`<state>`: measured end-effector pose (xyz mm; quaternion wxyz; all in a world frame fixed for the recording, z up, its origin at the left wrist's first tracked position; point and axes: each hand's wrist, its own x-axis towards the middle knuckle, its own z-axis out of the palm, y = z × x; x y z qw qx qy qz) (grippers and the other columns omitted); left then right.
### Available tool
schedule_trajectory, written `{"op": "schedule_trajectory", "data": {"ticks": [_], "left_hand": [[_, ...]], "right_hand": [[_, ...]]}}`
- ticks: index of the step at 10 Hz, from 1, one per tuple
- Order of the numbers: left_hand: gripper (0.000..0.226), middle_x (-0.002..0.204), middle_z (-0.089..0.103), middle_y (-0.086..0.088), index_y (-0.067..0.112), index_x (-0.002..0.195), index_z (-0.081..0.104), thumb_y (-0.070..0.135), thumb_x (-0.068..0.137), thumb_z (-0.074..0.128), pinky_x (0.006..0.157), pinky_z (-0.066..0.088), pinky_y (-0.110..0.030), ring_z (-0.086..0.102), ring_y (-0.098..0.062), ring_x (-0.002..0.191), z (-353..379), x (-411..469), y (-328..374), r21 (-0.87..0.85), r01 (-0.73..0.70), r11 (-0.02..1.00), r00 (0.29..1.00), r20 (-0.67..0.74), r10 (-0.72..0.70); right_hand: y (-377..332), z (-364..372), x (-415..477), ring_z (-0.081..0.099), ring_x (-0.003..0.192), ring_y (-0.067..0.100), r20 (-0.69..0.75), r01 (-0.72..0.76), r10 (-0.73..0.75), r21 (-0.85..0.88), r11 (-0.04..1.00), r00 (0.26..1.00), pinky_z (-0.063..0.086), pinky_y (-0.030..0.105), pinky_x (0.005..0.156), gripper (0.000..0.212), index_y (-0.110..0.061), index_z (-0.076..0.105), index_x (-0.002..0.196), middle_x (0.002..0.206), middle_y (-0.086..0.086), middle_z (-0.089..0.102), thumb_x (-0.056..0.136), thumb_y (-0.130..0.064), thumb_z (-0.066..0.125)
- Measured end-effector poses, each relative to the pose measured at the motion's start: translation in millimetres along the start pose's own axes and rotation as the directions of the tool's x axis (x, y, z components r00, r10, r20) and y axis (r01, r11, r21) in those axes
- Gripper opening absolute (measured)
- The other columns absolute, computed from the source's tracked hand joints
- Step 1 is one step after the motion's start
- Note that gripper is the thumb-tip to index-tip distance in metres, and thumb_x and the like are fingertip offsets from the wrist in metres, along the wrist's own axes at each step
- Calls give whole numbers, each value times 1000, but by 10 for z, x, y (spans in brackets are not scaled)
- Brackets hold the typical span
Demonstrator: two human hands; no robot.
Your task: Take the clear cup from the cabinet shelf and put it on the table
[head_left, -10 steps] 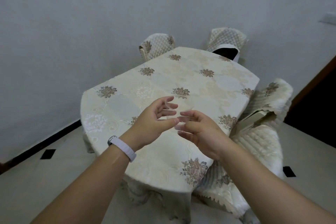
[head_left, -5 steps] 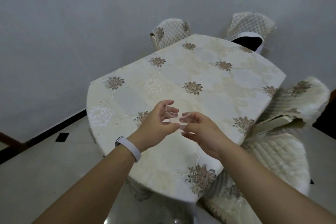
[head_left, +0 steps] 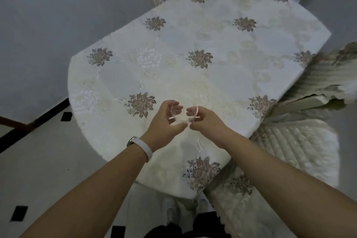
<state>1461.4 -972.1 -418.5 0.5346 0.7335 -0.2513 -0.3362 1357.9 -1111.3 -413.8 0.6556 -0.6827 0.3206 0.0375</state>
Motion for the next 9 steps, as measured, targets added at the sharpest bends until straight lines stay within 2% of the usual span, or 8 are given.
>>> {"op": "schedule_trajectory", "data": {"ticks": [1,2,3,5,6,7,8,9], "left_hand": [[55,120,56,9,39,106,42,10,74,75,95,42,-28,52,-2,119,106,48,-254,43,50,998,999,9,-50],[55,122,54,17,43,106,41,31,65,75,97,43,-26,49,10,115,152,65,-444,89,93,992,995,16,-95],[58,120,52,19,43,106,40,43,59,74,93,47,-25,51,16,106,183,100,-606,85,133,987,991,-8,-133],[71,122,51,3,23,117,36,42,61,76,94,50,-35,51,5,108,237,103,-876,74,172,982,984,-66,-167],[73,126,51,0,26,119,36,47,61,73,92,51,-33,50,9,106,248,86,-934,92,184,978,980,-89,-176],[72,135,49,0,27,128,35,32,69,77,88,45,-11,51,-1,116,261,60,-918,94,196,976,979,-80,-189],[81,145,40,-1,22,142,28,13,76,76,93,38,-8,41,-9,129,259,23,-956,97,168,981,984,-80,-161],[87,151,33,-3,22,146,23,11,78,75,103,32,-21,34,-12,135,207,-79,-870,91,175,980,981,-102,-165]], "right_hand": [[163,-61,103,63,101,16,21,-25,28,-129,991,999,49,22,71,45,-19,60,119,116,-3,64,79,0,61],[328,-84,196,64,98,18,28,-52,57,-173,984,998,52,28,72,40,-20,62,114,106,-4,66,76,-5,63],[463,-62,272,65,101,16,46,-72,84,-219,973,995,56,37,84,44,-23,61,117,113,-7,66,74,-15,65],[635,67,374,66,98,18,70,-108,126,-217,970,990,49,23,64,48,-19,58,126,117,1,65,78,-13,64],[711,105,404,63,90,18,57,-107,121,-202,974,991,43,17,58,48,-17,57,127,113,5,65,81,-9,64],[760,108,427,64,93,18,59,-98,114,-217,971,992,41,16,59,50,-16,56,129,117,4,64,80,-11,64],[758,84,423,63,102,18,48,-91,104,-215,972,993,49,23,69,52,-17,55,131,124,2,61,81,-12,64],[674,8,389,60,101,14,-25,-99,96,-237,967,995,51,27,79,51,-19,53,133,125,-1,59,83,-15,64]]}}
